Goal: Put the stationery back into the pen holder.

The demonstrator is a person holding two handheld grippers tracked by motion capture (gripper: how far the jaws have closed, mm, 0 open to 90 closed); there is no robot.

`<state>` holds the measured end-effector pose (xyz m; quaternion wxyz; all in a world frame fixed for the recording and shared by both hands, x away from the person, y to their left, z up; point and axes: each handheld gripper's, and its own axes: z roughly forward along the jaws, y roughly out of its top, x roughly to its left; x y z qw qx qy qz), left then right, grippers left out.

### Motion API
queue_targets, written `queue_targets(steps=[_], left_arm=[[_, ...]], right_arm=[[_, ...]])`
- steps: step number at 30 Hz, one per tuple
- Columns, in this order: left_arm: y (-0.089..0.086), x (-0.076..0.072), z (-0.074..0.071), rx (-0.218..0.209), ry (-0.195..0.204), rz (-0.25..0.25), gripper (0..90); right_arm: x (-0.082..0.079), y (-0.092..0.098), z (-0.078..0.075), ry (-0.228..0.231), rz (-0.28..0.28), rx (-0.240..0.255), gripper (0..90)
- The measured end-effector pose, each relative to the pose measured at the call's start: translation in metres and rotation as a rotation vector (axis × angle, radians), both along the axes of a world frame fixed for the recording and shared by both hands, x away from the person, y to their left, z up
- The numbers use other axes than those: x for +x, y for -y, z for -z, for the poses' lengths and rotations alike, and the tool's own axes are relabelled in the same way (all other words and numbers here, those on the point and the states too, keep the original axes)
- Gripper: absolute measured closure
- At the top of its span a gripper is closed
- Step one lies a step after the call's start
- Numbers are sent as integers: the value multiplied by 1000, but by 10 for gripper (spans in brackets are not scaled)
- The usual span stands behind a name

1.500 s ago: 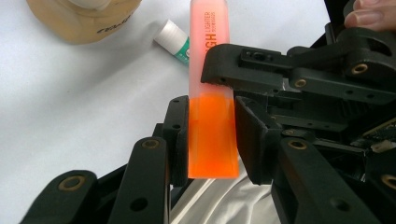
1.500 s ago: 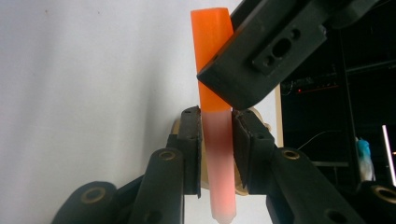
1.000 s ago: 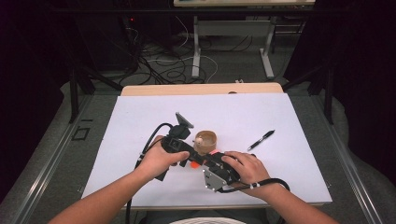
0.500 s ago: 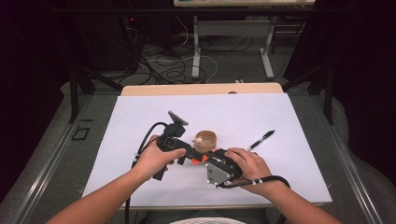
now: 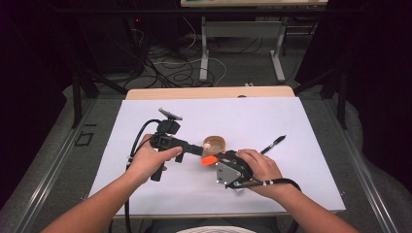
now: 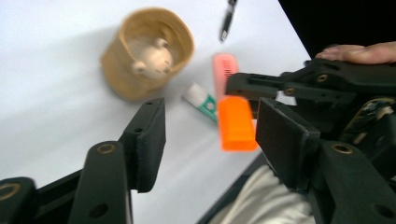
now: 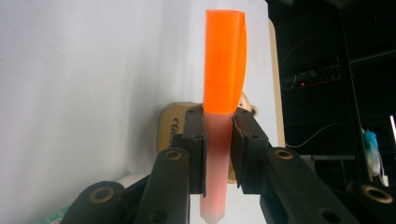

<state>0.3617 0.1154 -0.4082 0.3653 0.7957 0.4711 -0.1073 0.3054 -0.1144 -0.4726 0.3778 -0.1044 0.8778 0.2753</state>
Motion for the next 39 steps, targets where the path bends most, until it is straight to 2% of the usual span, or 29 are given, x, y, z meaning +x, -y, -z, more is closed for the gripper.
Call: queue_targets(steps=[1, 2, 3, 4, 5, 6, 8, 13, 16, 20, 22, 23, 30, 36, 39], left_arm=[[-2, 1, 0, 2, 16, -10, 427], [-6, 2, 0, 1, 23, -7, 421], [-8, 2, 0, -5, 30, -21, 413], [-10, 3, 0, -4, 44, -34, 408], [-13, 3, 0, -2, 59, -41, 404], [-14, 4, 1, -1, 77, -50, 399], [-17, 5, 1, 4, 95, -62, 396], [-17, 4, 3, 71, 155, -67, 381], [-17, 3, 4, 75, 184, -75, 378], [-17, 5, 6, 42, 195, -90, 369], [-16, 6, 7, 25, 225, -97, 344], [-16, 6, 8, 38, 234, -97, 305], [-13, 5, 15, 63, 269, -123, 289], [-12, 4, 21, 72, 312, -145, 183], [-11, 3, 24, 80, 334, -143, 162]], right_arm=[[2, 1, -2, -13, 6, -3, 774], [3, 3, -2, -29, 25, 25, 774], [4, 4, -4, -46, 42, 28, 774], [8, 5, -6, -43, 22, 33, 774], [10, 7, -7, -62, 39, 52, 774], [11, 9, -8, -86, 60, 81, 773], [17, 12, -11, -107, 62, 114, 773], [31, 19, -19, -191, 100, 227, 774], [39, 22, -23, -235, 133, 298, 774], [49, 28, -26, -309, 173, 407, 774], [53, 31, -26, -348, 183, 454, 774], [55, 32, -26, -360, 189, 475, 773], [68, 36, -23, -468, 248, 629, 773], [76, 38, -19, -542, 293, 736, 773], [80, 38, -17, -555, 306, 762, 773]])
